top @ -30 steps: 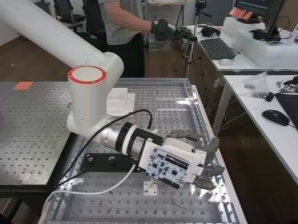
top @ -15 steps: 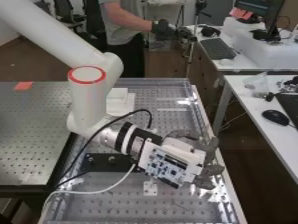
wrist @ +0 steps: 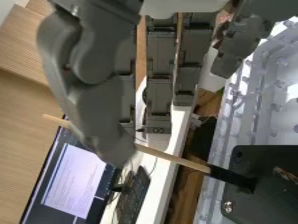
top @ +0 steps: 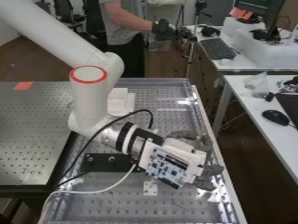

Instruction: Grab the chopstick and place it in the clear container

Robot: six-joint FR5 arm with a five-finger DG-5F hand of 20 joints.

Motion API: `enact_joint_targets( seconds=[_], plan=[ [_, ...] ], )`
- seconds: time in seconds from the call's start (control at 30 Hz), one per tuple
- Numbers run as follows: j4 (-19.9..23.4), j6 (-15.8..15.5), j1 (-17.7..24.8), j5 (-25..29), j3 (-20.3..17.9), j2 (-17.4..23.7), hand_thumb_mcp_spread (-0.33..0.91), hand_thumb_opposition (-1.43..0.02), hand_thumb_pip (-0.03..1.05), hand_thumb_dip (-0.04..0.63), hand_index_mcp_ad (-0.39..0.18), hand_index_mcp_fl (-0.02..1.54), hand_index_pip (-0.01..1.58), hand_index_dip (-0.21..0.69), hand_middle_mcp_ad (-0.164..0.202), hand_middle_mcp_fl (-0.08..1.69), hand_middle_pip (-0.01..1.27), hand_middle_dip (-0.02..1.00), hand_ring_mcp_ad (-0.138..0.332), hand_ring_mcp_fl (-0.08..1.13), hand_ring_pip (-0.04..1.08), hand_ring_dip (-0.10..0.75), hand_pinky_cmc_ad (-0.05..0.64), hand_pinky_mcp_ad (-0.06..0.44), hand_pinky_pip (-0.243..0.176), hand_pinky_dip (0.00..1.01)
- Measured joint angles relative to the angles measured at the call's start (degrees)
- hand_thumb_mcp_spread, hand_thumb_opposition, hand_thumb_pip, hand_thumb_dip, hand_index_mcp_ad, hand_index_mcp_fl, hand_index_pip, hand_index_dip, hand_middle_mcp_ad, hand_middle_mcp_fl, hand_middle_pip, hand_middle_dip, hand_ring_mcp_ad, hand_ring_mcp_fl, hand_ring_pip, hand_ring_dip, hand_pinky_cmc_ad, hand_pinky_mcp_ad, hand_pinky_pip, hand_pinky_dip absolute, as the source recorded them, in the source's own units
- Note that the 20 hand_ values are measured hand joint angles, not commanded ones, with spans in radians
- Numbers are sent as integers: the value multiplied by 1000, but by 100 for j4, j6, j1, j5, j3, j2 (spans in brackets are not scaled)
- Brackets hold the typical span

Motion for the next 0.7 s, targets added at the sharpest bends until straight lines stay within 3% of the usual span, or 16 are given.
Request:
enact_joint_targets(
  seconds=[0.43, 0.7],
  plan=[
    [-26, -228, 16, 144, 83, -4, 737, -1079, 499, 298, -129, 1164, 489, 330, 44, 1168, 353, 602, 33, 682, 91, 291, 433, 234, 61, 154],
    [60, -457, 93, 187, 182, 48, 737, -1080, 497, 302, -129, 1241, 375, 363, 44, 1203, 351, 600, 31, 740, 89, 291, 452, 234, 61, 154]
  ],
)
